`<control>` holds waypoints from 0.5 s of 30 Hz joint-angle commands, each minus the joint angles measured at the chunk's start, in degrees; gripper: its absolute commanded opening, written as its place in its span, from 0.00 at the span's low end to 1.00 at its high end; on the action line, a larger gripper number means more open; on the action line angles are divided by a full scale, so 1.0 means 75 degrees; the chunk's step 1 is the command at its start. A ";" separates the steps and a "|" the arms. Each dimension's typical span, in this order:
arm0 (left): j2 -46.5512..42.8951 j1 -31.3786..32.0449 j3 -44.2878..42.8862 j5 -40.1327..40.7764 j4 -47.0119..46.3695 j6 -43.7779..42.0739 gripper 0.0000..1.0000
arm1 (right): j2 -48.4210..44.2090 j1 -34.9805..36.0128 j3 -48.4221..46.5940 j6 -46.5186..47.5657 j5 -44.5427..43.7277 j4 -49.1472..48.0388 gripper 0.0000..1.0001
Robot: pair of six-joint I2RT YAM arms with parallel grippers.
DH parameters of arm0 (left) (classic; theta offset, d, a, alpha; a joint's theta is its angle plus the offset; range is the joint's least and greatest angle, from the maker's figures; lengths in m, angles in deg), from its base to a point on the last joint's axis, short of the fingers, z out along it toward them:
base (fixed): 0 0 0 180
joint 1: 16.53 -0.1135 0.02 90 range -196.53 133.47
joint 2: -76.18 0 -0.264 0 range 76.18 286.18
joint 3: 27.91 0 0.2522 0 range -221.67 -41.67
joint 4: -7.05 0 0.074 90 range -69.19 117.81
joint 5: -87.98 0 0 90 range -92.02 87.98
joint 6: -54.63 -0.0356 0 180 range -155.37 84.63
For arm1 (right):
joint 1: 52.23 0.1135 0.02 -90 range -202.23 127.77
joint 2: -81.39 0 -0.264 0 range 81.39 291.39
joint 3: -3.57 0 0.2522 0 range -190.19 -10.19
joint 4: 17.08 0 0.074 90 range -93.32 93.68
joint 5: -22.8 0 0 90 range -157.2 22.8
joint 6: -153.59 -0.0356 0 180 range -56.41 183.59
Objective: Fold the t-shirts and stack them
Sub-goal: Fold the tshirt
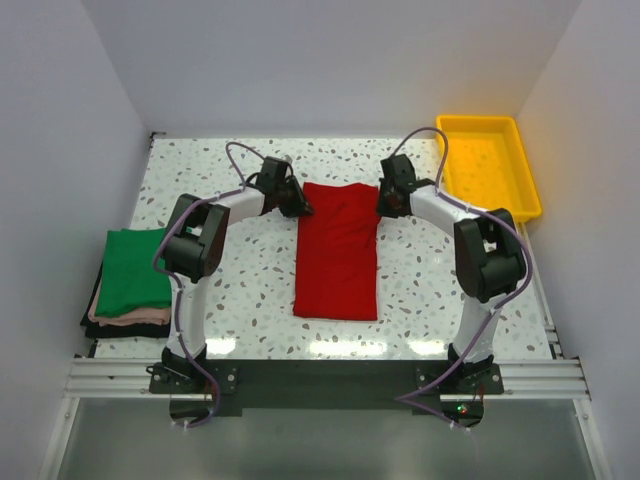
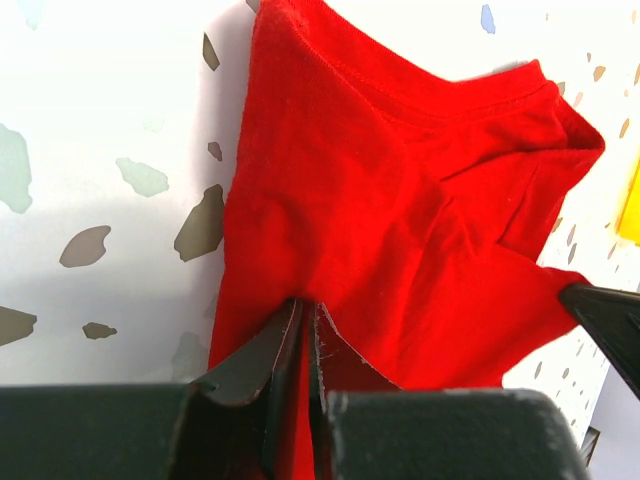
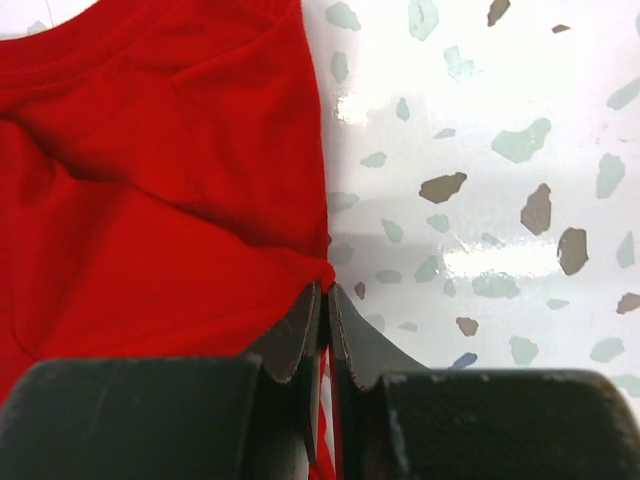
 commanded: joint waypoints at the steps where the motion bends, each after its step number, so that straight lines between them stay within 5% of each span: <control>1: 0.0232 -0.0028 -0.0127 0.0345 0.0257 -0.0104 0.12 | -0.0503 -0.0067 0.0207 -0.0141 -0.0382 -0.0175 0.06; 15: 0.0268 -0.0039 -0.0150 0.0357 0.0269 -0.0116 0.12 | -0.0562 -0.0184 0.0349 -0.0235 -0.0324 -0.0304 0.06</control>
